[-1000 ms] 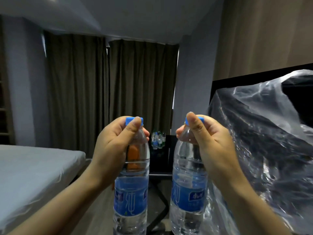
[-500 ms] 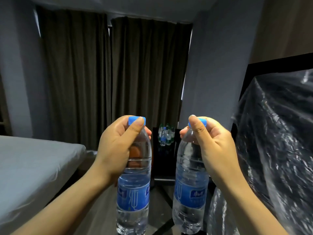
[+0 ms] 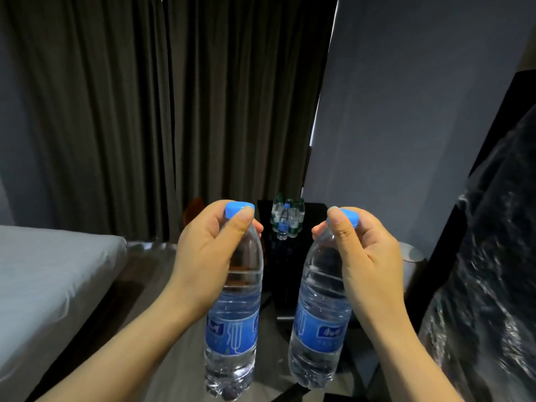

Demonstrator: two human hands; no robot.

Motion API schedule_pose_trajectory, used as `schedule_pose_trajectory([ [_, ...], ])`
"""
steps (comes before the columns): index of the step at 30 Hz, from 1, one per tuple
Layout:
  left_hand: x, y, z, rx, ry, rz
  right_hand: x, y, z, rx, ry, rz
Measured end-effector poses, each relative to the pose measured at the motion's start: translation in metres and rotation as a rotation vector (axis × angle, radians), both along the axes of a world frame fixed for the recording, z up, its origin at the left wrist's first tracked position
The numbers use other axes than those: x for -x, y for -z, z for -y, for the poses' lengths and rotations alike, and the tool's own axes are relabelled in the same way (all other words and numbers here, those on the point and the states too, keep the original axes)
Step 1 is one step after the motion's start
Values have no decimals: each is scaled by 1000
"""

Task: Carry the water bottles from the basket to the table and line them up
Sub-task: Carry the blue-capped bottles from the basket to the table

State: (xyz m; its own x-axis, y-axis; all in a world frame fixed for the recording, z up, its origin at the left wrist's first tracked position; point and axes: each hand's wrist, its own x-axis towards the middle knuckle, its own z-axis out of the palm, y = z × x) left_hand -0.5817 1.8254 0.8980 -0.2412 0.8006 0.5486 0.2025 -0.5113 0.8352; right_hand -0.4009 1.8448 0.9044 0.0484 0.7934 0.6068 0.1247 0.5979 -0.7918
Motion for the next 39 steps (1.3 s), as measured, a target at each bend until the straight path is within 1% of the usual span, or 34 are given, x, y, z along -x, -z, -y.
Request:
schedule_pose_trajectory([
  [9,19,29,-135,58,-14,-41,20,37,-139,19,12,-33],
  [17,24,44,-251,83,11,-51,23,52,-254,55,61,-19],
  [24,37,70,-344,165,83,3,32,79,-334,110,146,-2],
  [32,73,105,-469,292,231,61,65,109,-438,197,290,38],
  [35,89,122,-518,328,250,22,77,121,-474,236,339,51],
  [39,105,143,-574,344,318,-107,90,138,-509,289,389,50],
])
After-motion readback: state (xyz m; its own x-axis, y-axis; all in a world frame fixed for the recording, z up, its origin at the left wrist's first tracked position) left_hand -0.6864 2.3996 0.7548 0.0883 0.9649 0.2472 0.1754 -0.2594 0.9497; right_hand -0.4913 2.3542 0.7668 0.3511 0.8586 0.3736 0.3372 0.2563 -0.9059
